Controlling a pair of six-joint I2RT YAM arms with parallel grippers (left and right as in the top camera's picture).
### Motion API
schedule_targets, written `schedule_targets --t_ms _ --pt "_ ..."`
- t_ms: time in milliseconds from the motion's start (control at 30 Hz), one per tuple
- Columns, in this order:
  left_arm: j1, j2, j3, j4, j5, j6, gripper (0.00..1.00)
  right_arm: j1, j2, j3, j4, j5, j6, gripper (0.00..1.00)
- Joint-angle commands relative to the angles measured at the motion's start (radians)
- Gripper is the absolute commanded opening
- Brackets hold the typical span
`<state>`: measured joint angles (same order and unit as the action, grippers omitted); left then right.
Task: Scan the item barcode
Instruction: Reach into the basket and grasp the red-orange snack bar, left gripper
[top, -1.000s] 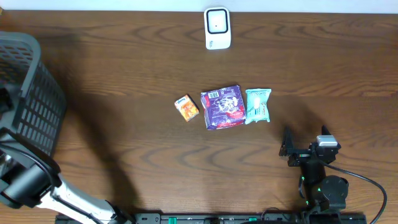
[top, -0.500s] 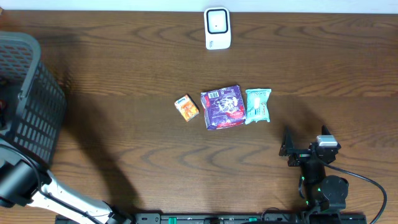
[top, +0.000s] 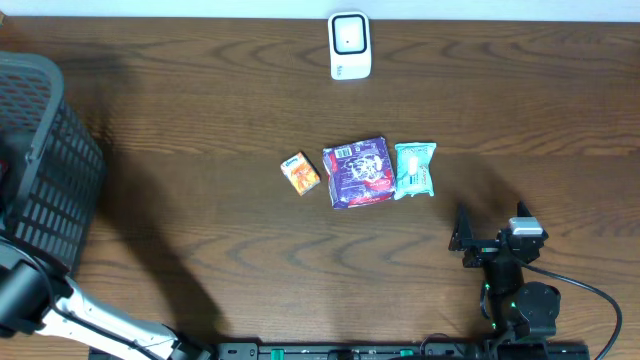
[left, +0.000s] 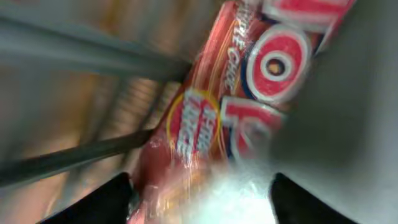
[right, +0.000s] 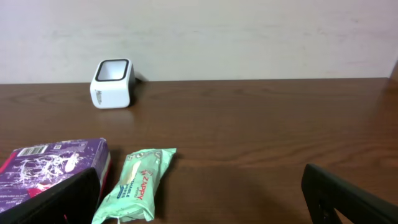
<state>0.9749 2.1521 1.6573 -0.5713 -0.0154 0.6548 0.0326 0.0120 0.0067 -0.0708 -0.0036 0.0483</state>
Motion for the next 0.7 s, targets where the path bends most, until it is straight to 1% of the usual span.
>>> schedule_targets --t_ms 0,133,167,200,233,267,300,367,567,667 --pt "0.004 0.052 -0.005 -0.018 0.036 0.007 0.62 0.005 -0.004 -0.001 -0.004 0.001 0.010 0.99" --pt "0.004 0.052 -0.004 -0.034 0.035 0.006 0.59 0.005 -0.004 -0.001 -0.004 0.001 0.010 0.99" --pt "0.004 0.052 -0.004 -0.043 0.035 0.006 0.56 0.005 -0.004 -0.001 -0.004 0.001 0.010 0.99" --pt "0.004 0.052 -0.004 -0.055 0.035 0.006 0.47 0.005 -0.004 -0.001 -0.004 0.001 0.010 0.99" --pt "0.003 0.052 -0.004 -0.062 0.035 0.006 0.31 0.005 -0.004 -0.001 -0.004 0.001 0.010 0.99" --pt "0.002 0.050 -0.004 -0.070 0.035 0.006 0.12 0.005 -0.004 -0.001 -0.004 0.001 0.010 0.99" --pt "0.000 0.046 -0.004 -0.079 0.035 0.004 0.08 0.005 -0.004 -0.001 -0.004 0.001 0.010 0.99" --pt "-0.007 0.031 -0.004 -0.087 0.034 -0.045 0.07 0.005 -0.004 -0.001 -0.004 0.001 0.010 0.99" --pt "-0.050 -0.078 -0.001 -0.106 0.035 -0.303 0.07 0.005 -0.004 -0.001 -0.004 0.001 0.010 0.99" --pt "-0.090 -0.167 0.000 -0.121 0.035 -0.373 0.07 0.005 -0.004 -0.001 -0.005 0.001 0.010 0.99"
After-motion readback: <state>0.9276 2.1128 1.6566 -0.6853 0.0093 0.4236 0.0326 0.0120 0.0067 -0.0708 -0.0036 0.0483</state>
